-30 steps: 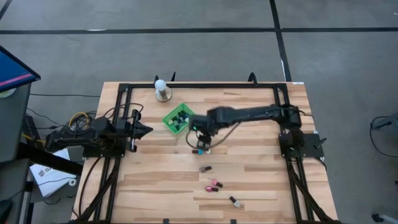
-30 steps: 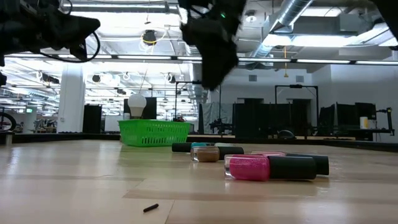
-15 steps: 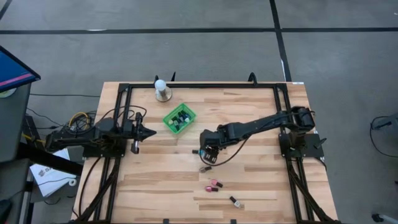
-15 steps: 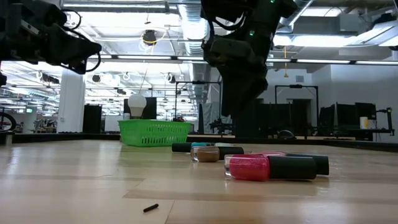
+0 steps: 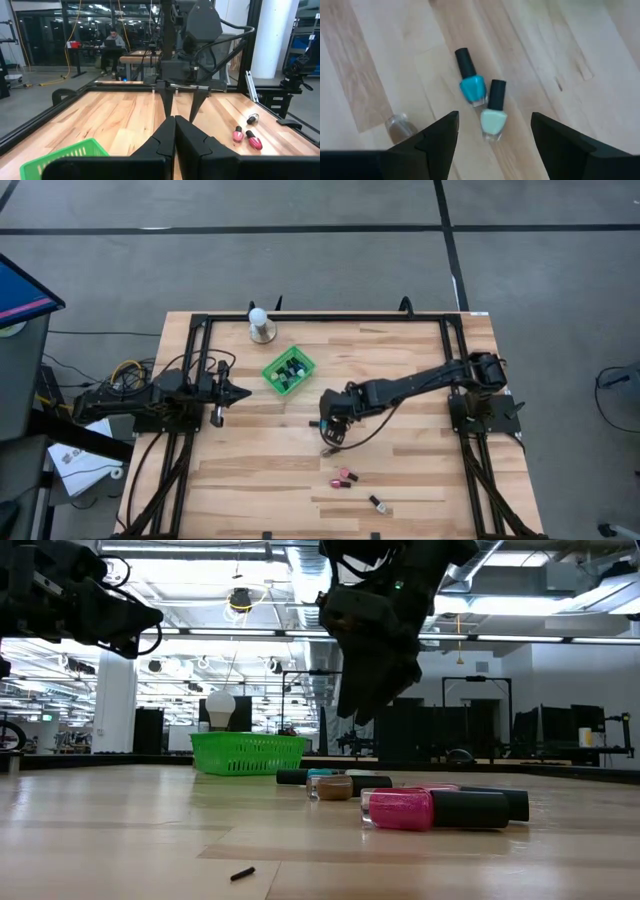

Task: Pick & Place Nail Polish
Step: Put the light green nail polish bottle into the green bin

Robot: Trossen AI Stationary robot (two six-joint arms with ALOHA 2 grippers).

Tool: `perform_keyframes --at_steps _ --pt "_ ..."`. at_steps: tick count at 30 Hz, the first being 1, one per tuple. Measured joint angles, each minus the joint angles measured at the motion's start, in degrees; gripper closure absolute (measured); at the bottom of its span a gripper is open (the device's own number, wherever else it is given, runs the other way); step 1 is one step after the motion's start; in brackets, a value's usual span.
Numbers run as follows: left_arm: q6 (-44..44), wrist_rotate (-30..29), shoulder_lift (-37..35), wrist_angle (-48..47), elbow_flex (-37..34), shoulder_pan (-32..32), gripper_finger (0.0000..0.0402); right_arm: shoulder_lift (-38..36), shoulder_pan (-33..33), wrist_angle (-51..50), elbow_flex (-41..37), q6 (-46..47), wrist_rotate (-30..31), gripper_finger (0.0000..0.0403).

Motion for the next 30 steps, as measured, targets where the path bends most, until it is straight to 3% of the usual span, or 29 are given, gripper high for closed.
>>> perform_keyframes --at_steps 30 --pt "0.0 0.1 0.0 0.0 0.0 0.0 0.0400 0.1 -0.7 16.1 -12.1 -0.7 -0.2 0.0162"
